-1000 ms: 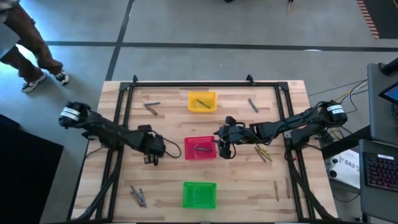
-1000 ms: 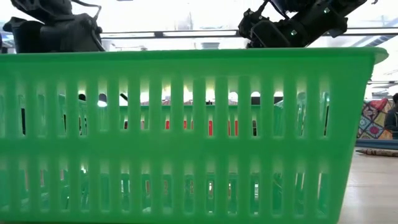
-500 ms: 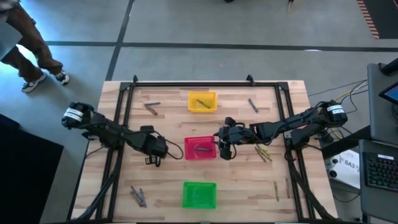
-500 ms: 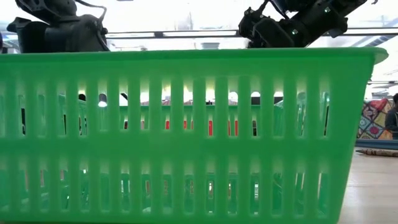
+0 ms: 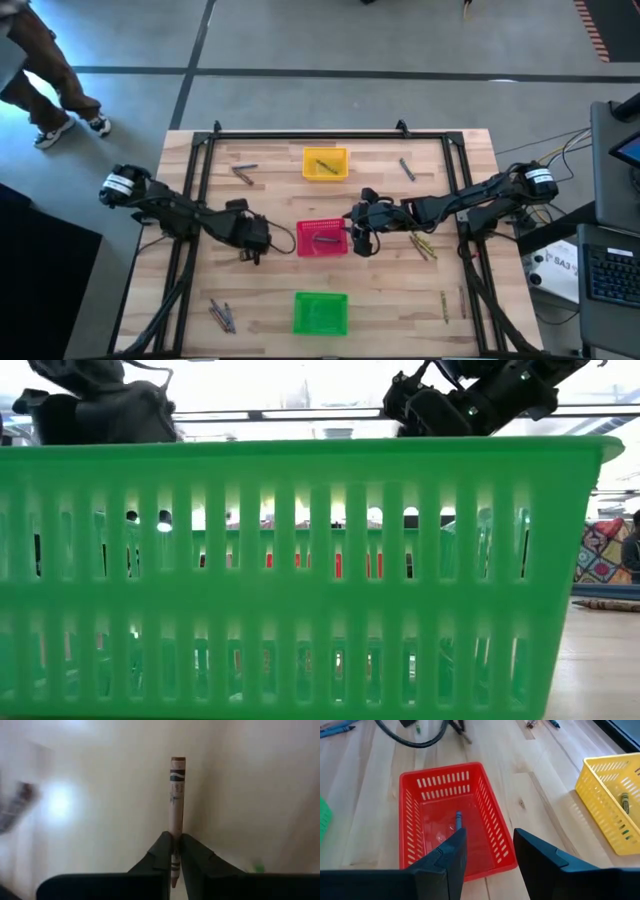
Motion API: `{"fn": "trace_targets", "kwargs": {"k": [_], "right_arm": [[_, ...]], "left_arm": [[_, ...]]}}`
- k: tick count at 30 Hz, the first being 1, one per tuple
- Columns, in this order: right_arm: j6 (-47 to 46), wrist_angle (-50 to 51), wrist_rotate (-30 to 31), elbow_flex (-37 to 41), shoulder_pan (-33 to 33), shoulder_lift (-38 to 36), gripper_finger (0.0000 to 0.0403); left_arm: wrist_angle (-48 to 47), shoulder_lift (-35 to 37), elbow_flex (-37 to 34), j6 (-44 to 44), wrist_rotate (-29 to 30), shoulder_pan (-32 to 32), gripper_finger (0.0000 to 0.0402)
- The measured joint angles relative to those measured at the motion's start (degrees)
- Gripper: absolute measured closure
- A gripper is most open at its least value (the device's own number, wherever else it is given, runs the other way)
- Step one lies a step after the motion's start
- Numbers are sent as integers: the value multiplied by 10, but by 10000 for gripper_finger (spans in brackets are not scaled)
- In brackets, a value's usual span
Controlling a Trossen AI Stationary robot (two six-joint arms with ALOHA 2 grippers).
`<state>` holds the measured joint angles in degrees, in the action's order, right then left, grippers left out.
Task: Sort crayons
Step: Put the brown crayon into the red bin, then put the blue crayon into the yellow bin
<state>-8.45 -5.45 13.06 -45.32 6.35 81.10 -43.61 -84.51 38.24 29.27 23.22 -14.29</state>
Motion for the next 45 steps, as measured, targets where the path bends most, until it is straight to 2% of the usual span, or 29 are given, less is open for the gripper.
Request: {"fn": "trace_targets", "kwargs": {"k": [5,7,9,15,17,20,24,34,36,40,45], "right_arm": [[-7,-61,4,3,-1,28,250],[-4,-109,4,3,-1,44,250],[7,-159,5,3,-2,55,250],[36,-341,3,3,-12,80,250],[33,-359,2,0,-19,81,250],[23,-354,-4,-12,-32,81,250],[15,-356,-76,-31,-45,89,250],[28,-354,-89,-90,-45,159,250],[27,-353,-81,-100,-45,168,250],[11,-326,-12,-108,-45,169,257],[12,-270,-10,-108,-50,160,292]], "left_arm": [[32,57,11,29,105,-1,398],[77,90,12,32,154,0,398],[162,115,4,15,183,-1,399],[482,149,-57,-129,178,-1,399],[561,149,-72,-154,177,-1,399],[624,144,-79,-169,177,-1,399],[656,123,-79,-172,176,-1,399],[677,45,-39,-167,146,-1,399],[676,35,-30,-171,132,-2,400],[671,22,-13,-186,116,-4,400],[655,24,1,-192,115,-8,401]]}}
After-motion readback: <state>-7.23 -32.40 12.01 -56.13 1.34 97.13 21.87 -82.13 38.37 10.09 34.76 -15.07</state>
